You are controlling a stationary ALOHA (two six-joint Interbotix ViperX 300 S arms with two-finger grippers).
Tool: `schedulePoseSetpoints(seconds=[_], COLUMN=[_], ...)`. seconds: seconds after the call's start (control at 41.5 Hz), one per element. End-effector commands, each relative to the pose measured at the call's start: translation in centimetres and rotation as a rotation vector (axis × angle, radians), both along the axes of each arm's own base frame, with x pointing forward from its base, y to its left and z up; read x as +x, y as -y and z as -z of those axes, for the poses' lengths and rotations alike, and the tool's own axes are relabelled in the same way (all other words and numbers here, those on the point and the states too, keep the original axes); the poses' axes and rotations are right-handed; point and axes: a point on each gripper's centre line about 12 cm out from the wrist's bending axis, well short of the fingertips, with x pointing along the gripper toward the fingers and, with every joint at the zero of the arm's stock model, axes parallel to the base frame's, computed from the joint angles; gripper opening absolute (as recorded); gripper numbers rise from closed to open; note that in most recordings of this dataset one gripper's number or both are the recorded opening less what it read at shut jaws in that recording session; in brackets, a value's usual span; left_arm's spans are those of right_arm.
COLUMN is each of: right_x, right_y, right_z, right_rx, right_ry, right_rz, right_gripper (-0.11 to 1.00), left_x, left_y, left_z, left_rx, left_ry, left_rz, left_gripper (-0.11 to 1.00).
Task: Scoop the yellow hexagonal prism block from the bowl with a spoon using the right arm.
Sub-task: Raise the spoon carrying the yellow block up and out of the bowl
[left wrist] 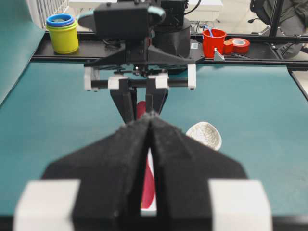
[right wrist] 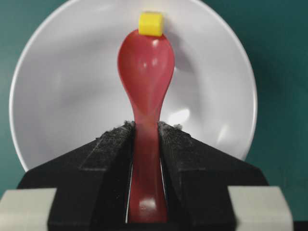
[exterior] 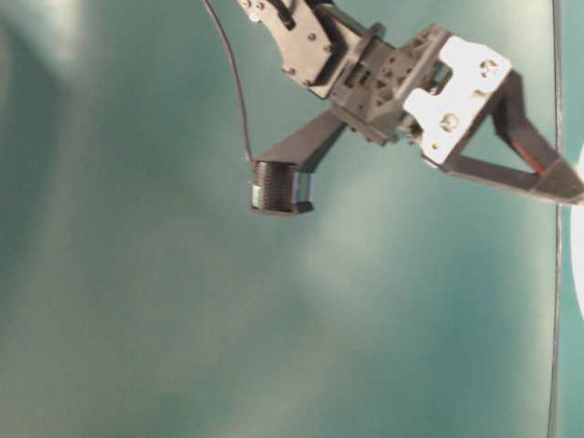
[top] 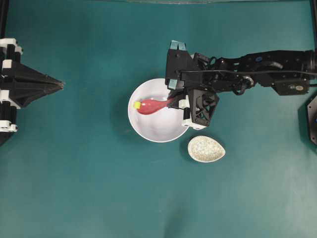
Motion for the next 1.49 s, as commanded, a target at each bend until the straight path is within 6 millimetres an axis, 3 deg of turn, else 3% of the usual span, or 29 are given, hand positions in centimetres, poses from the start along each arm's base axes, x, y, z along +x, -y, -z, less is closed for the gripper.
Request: schedulePoseSetpoints(seconds=[0.0,0.554,0.866,1.131,1.468], right_x=[0.2,0.0,-0.2,-2.9,-7.0], right_y=[0.1,-0.3,-0.4,-0.6,-1.0], right_z=[-2.4,-3.1,-7.4,-10.6,-12.7], right_rx=[-0.012,-0.038,-0.094,-0.107,-0.11], right_ry=[0.077,0.154,0.362,0.471,0.549], right_rz=[0.007,0.021,0.046,0.063,0.071], right_gripper=[0.24,0.24,0.24,0.24,0.24], left_x=[0.2,0.2,0.2,0.2,0.2], left_y=[0.0,0.0,0.0,0.0,0.0], left_z=[-0.8,-0.8,-0.8,-0.8,-0.9], left_rx=[0.005,0.004,0.002,0.002,0.003], left_ry=[0.02,0.023,0.023,0.021,0.024], left_rz=[-0.001,-0.001,-0.001,-0.001,-0.001], left_gripper=[0.0,0.0,0.0,0.0,0.0])
